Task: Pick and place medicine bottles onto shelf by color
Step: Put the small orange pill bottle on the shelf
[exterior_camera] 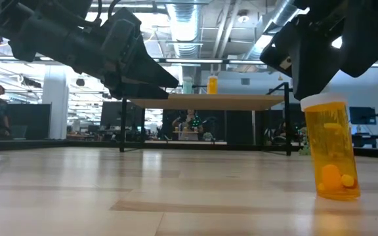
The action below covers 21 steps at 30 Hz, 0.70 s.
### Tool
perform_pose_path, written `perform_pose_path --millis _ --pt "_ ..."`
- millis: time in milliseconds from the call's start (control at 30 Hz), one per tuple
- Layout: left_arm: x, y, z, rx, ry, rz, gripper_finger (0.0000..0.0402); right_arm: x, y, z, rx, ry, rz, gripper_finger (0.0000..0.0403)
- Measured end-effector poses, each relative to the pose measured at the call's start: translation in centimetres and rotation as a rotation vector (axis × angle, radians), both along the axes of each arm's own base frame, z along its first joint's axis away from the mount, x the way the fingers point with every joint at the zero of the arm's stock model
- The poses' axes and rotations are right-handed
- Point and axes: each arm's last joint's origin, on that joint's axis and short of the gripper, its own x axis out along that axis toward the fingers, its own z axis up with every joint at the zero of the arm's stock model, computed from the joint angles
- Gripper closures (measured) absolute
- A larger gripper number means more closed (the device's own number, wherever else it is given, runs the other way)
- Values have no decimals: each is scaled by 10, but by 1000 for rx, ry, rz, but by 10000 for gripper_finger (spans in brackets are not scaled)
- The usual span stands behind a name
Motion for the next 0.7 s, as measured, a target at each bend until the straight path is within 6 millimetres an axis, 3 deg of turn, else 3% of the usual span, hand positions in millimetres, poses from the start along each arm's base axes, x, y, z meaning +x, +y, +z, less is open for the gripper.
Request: perform_pose_path --millis 300,700 --pt "0 0 0 0 0 0 58 -5 -3 15 23 -26 2 200" --pt "0 0 0 -1 0 -2 58 -5 -3 15 15 -30 -2 198"
